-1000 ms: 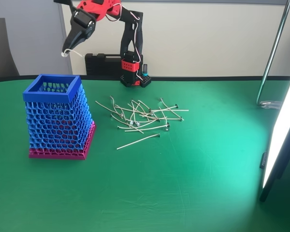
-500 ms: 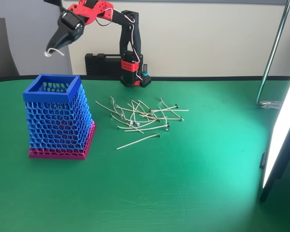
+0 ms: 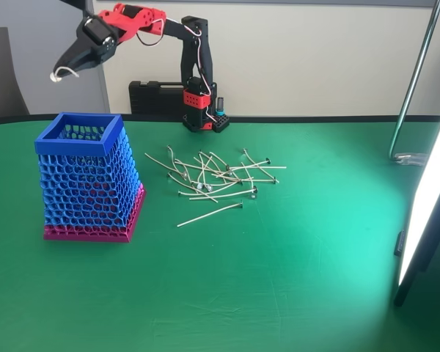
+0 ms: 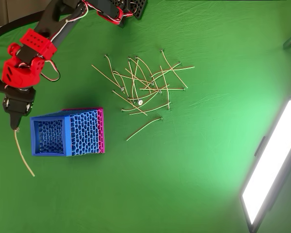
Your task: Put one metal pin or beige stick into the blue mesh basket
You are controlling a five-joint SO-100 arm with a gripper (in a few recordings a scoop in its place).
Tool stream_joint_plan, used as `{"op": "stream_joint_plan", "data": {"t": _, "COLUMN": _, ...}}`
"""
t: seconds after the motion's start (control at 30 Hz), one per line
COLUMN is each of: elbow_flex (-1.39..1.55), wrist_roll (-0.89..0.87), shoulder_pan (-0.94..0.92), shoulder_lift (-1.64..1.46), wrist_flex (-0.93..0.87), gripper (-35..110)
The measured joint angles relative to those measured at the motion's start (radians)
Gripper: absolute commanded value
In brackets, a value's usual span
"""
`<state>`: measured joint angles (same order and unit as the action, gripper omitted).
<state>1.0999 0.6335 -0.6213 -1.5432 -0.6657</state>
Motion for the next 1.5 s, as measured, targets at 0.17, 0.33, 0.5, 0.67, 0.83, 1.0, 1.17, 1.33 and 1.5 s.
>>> {"op": "stream_joint_plan", "data": {"t": 0.17, "elbow_flex": 0.0, "wrist_roll": 0.008, "shoulder_pan": 0.018, "shoulder_lift": 0.014, "wrist_flex": 0.003, "gripper": 3}}
{"op": "stream_joint_plan", "data": {"t": 0.33, "elbow_flex": 0.005, "wrist_roll": -0.008, "shoulder_pan": 0.041, "shoulder_lift": 0.014, "wrist_flex": 0.002, "gripper": 4}}
{"op": "stream_joint_plan", "data": {"t": 0.5, "elbow_flex": 0.011, "wrist_roll": -0.017, "shoulder_pan": 0.055, "shoulder_lift": 0.014, "wrist_flex": 0.002, "gripper": 7}}
{"op": "stream_joint_plan", "data": {"t": 0.67, "elbow_flex": 0.015, "wrist_roll": -0.028, "shoulder_pan": 0.055, "shoulder_lift": 0.014, "wrist_flex": 0.002, "gripper": 22}}
{"op": "stream_joint_plan", "data": {"t": 0.83, "elbow_flex": 0.02, "wrist_roll": -0.04, "shoulder_pan": 0.048, "shoulder_lift": 0.014, "wrist_flex": 0.005, "gripper": 32}}
{"op": "stream_joint_plan", "data": {"t": 1.0, "elbow_flex": 0.025, "wrist_roll": -0.083, "shoulder_pan": 0.035, "shoulder_lift": 0.014, "wrist_flex": 0.031, "gripper": 32}}
{"op": "stream_joint_plan", "data": {"t": 1.17, "elbow_flex": 0.025, "wrist_roll": -0.087, "shoulder_pan": 0.035, "shoulder_lift": 0.014, "wrist_flex": 0.031, "gripper": 31}}
{"op": "stream_joint_plan", "data": {"t": 1.33, "elbow_flex": 0.025, "wrist_roll": -0.087, "shoulder_pan": 0.035, "shoulder_lift": 0.014, "wrist_flex": 0.031, "gripper": 23}}
{"op": "stream_joint_plan", "data": {"t": 1.5, "elbow_flex": 0.025, "wrist_roll": -0.11, "shoulder_pan": 0.048, "shoulder_lift": 0.014, "wrist_flex": -0.011, "gripper": 1}}
